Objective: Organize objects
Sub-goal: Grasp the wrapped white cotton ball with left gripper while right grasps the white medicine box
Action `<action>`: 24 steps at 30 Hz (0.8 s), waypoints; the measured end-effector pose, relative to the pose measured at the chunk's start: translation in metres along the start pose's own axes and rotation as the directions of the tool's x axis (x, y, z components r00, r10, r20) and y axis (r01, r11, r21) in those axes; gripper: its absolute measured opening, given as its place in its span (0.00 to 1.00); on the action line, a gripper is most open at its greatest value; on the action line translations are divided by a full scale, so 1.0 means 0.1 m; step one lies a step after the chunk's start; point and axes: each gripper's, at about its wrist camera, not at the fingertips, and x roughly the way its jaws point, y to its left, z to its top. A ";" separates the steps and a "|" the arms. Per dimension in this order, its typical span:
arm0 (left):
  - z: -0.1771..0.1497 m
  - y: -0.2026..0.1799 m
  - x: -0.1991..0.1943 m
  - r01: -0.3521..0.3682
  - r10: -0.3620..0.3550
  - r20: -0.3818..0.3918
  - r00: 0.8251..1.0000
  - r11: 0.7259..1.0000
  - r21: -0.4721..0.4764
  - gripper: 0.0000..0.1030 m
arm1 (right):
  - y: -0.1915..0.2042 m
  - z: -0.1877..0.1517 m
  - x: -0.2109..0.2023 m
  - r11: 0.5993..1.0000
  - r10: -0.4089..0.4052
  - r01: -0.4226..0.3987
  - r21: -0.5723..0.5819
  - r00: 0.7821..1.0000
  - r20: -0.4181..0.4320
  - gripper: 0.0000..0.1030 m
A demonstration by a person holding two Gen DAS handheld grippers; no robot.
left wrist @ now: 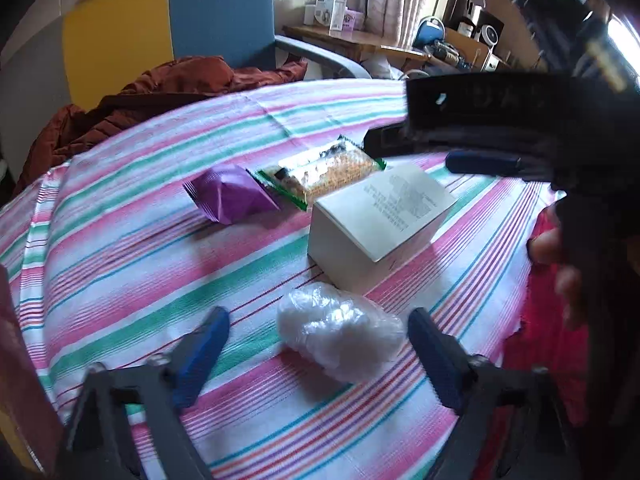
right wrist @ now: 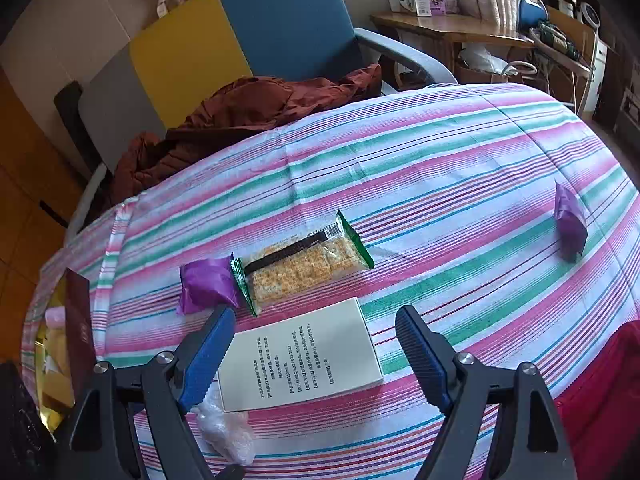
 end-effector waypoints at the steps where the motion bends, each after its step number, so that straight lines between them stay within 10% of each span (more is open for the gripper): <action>1: -0.02 0.01 0.03 0.015 -0.015 -0.018 1.000 1.000 0.002 0.61 | -0.02 0.01 0.00 1.000 -0.003 0.003 0.009 1.000 0.004 0.81; 4: -0.10 0.06 0.08 0.018 -0.018 -0.041 0.999 1.000 0.001 0.37 | -0.12 0.03 0.04 0.999 -0.007 0.007 0.043 1.000 -0.008 0.81; 15: -0.45 0.37 -0.26 0.009 -0.010 -0.013 1.000 0.998 -0.060 0.36 | -0.11 0.07 0.29 0.991 0.113 -0.105 0.086 0.989 -0.093 0.81; 24: -0.80 0.54 -0.54 -0.045 0.043 -0.028 0.999 0.996 -0.079 0.36 | 0.20 -0.23 0.32 0.949 0.314 -0.294 0.115 0.911 -0.266 0.81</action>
